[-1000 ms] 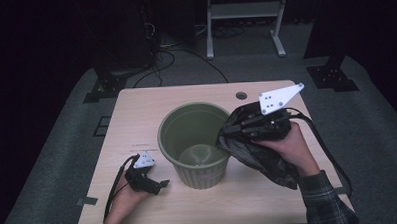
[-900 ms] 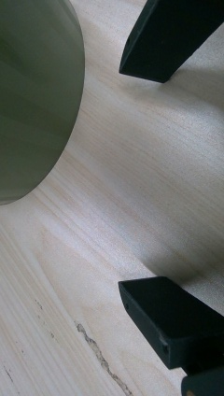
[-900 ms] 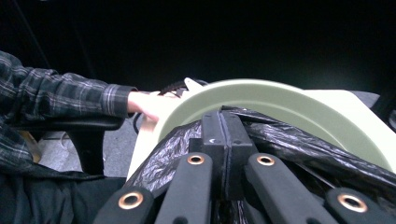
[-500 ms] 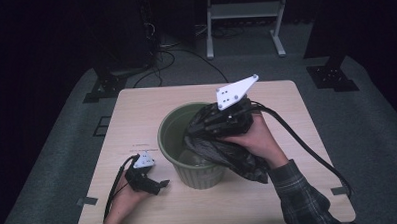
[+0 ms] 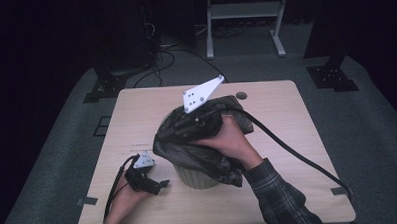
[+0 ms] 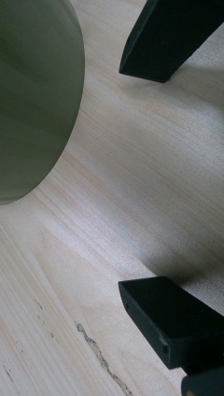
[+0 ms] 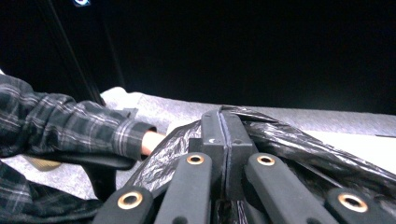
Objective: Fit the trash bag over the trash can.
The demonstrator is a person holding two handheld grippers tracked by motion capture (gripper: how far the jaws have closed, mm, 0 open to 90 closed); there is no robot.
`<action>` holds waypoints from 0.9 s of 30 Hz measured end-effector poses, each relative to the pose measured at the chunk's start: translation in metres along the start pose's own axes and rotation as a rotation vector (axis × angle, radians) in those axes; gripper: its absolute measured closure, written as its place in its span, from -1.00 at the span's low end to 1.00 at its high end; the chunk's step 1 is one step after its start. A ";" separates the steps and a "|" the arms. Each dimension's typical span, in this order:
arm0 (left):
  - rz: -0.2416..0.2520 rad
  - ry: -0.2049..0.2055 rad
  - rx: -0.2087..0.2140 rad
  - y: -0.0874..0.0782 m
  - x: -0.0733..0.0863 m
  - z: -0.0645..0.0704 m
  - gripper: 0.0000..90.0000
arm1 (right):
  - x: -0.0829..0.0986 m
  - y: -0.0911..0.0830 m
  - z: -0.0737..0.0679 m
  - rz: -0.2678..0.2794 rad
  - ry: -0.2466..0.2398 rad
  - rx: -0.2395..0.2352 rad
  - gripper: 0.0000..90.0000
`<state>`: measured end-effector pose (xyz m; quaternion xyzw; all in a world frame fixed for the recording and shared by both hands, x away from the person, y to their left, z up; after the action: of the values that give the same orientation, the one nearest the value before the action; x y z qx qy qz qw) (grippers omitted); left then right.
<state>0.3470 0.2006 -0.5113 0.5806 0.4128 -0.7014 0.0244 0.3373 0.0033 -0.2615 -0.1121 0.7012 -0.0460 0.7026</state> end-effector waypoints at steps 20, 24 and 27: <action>0.001 0.000 0.000 0.000 0.000 0.000 -1.00 | -0.001 0.021 0.000 -0.043 0.010 -0.004 0.98; -0.001 0.000 0.000 0.000 0.000 0.000 -1.00 | 0.003 0.004 0.010 -0.042 0.028 0.048 0.98; -0.003 0.002 0.001 0.000 0.000 0.000 -1.00 | 0.009 -0.012 0.020 -0.043 0.039 0.106 0.98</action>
<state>0.3469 0.2009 -0.5111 0.5807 0.4133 -0.7010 0.0227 0.3583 -0.0084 -0.2675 -0.0890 0.7088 -0.1004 0.6925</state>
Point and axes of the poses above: each handheld gripper's, and its own axes: y roughly forward along the jaws, x roughly out of its underside, z roughly to its right, the point moved 4 cm from there along y, roughly forward along the jaws, and after that the axes turned 11 degrees about z, right-handed, at the moved point
